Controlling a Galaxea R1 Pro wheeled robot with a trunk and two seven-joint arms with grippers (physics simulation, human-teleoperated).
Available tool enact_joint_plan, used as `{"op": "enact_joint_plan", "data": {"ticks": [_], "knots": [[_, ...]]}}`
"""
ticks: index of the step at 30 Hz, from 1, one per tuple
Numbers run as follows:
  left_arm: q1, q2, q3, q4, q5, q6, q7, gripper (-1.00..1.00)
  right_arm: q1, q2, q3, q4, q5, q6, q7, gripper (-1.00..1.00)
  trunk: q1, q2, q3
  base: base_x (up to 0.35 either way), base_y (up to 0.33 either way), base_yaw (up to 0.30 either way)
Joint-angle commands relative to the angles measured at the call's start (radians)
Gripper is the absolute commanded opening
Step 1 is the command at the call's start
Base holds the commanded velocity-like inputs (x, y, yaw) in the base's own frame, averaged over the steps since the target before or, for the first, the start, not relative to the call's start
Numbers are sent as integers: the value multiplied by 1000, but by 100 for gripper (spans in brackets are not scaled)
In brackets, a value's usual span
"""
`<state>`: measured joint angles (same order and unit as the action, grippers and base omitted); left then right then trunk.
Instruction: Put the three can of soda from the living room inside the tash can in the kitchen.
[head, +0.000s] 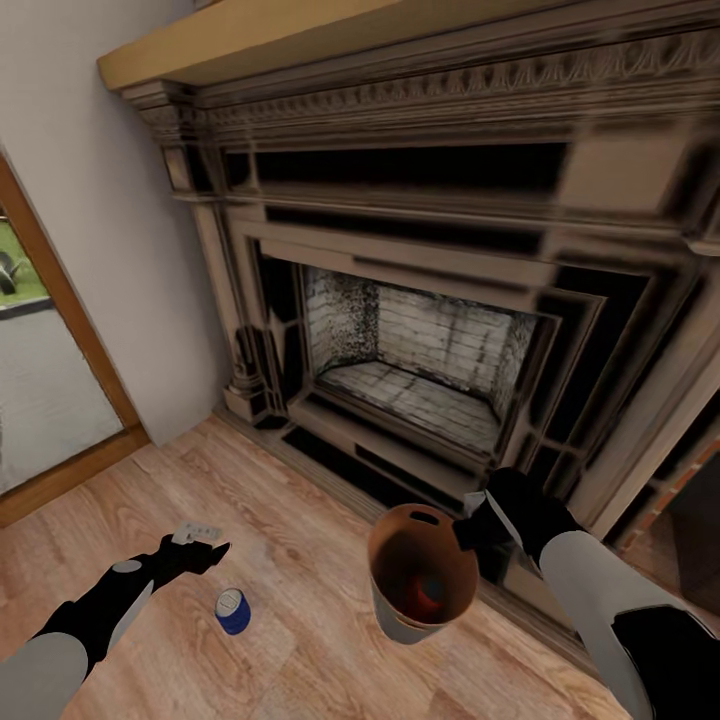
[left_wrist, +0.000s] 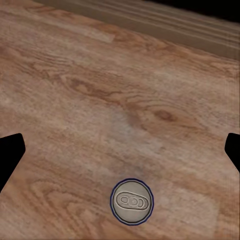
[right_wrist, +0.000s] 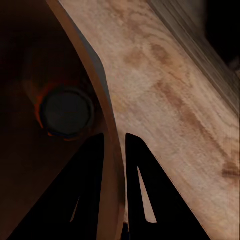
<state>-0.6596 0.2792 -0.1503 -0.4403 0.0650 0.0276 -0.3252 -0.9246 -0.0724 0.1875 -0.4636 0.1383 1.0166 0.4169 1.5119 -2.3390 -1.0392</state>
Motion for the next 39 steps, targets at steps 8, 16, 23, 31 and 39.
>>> {"op": "enact_joint_plan", "data": {"ticks": [8,16,23,31,39], "knots": [[0,-1,1,0,3,39,15,100,0,1,-5,-1,-19,6,0,-100,0,0,0,6,21,-1],[0,-22,0,1,0,120,32,100,-4,-6,-6,-3,-19,31,-2,-100,0,0,0,0,0,0],[-1,-45,-1,81,-1,125,62,100,-35,-13,-6,-2,-15,31,-1,-100,0,0,-4,0,0,0],[-1,-49,0,105,1,121,66,100,-108,-13,-6,5,-13,31,-1,-100,27,-49,-37,0,0,0],[-1,-49,0,106,1,115,66,100,-145,-9,-6,11,-13,31,-1,-100,57,-105,-75,0,0,0]]}}
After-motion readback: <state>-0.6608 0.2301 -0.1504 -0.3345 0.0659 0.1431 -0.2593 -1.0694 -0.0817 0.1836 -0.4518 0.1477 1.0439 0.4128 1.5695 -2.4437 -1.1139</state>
